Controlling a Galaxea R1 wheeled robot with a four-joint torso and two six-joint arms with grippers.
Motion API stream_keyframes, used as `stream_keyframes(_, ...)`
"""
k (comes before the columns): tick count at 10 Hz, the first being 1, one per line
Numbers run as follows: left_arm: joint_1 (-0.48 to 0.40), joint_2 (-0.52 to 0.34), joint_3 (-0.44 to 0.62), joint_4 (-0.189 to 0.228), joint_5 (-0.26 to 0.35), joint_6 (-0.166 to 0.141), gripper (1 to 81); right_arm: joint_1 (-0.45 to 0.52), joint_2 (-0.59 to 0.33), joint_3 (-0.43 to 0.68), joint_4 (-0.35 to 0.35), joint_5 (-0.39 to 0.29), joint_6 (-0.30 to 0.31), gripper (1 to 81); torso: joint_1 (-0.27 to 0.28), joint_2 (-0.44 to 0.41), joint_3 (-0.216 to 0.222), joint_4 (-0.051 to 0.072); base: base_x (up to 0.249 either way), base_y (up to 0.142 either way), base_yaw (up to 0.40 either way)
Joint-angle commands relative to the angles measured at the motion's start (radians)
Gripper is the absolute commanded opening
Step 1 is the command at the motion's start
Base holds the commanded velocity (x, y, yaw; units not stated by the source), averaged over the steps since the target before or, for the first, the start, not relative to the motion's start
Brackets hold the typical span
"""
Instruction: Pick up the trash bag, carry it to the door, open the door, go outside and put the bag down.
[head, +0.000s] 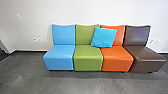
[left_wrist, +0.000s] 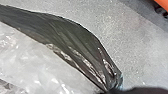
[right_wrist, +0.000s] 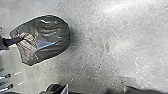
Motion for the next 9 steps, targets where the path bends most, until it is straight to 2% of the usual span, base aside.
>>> stream_keyframes(1, -0.109, -0.085, 0.081, -0.012, 0.113, 0.000, 1.0, 0.059, -0.025, -0.014, 0.027, -0.053, -0.004, 81.1, -0.061, 0.095, 0.095, 0.000, 0.000, 0.000, 0.000)
stream_keyframes(2, -0.093, -0.152, 0.172, -0.005, 0.117, 0.000, 1.0, 0.041, -0.016, -0.020, 0.027, -0.043, -0.006, 81.1, -0.084, 0.130, 0.031, 0.000, 0.000, 0.000, 0.000)
stream_keyframes(3, -0.068, -0.213, 0.247, -0.001, 0.117, 0.001, 1.0, 0.015, -0.011, -0.021, 0.027, -0.023, -0.006, 81.1, -0.108, 0.166, 0.066, 0.000, 0.000, 0.000, 0.000)
stream_keyframes(4, -0.039, -0.259, 0.299, 0.007, 0.117, 0.018, 1.0, -0.016, 0.000, -0.024, 0.025, -0.006, -0.006, 81.1, -0.124, 0.189, 0.082, 0.000, 0.000, 0.000, 0.000)
stream_keyframes(6, 0.024, -0.321, 0.352, 0.022, 0.117, 0.052, 1.0, -0.085, 0.023, -0.034, 0.025, 0.052, -0.006, 81.1, -0.163, 0.250, 0.096, 0.000, 0.000, 0.000, 0.000)
stream_keyframes(8, 0.085, -0.407, 0.449, 0.022, 0.116, 0.090, 1.0, -0.149, 0.041, -0.032, 0.025, 0.078, -0.004, 81.1, -0.211, 0.324, 0.098, 0.000, 0.000, 0.000, 0.000)
stream_keyframes(9, 0.110, -0.450, 0.503, 0.024, 0.113, 0.098, 1.0, -0.175, 0.044, -0.021, 0.025, 0.088, -0.004, 81.1, -0.296, 0.456, 0.098, 0.000, 0.000, 0.000, 0.000)
